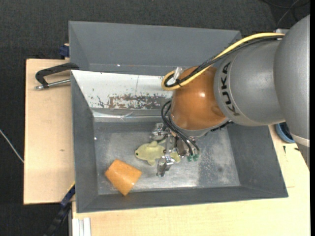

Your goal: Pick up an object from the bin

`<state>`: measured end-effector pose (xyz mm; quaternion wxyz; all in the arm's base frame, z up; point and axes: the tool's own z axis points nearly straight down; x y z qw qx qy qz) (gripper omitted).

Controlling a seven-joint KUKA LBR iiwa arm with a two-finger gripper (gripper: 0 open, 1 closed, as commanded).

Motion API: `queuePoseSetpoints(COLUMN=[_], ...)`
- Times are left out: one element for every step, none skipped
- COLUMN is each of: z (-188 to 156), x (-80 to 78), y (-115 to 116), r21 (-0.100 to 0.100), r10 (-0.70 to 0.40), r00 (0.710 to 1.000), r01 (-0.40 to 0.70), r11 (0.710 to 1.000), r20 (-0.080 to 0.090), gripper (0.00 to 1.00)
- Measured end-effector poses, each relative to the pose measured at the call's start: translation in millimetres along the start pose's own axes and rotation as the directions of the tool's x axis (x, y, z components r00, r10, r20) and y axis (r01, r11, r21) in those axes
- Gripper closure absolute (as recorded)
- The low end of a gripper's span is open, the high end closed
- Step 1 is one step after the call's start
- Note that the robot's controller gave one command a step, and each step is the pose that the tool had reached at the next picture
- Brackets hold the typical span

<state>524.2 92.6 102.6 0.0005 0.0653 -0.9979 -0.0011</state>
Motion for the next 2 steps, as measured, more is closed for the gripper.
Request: queuePoseSetpoints(z=[0,-185], x=[-1.1,-20.5], y=[-2,-15], r21=[0.001,0.005], r10=[0.003,-0.25], r00=[1.0,0.968], r01=[-0.003,0.25], r11=[1.0,0.968], r20=[0.002,0.015], gripper=[1.0,1.0])
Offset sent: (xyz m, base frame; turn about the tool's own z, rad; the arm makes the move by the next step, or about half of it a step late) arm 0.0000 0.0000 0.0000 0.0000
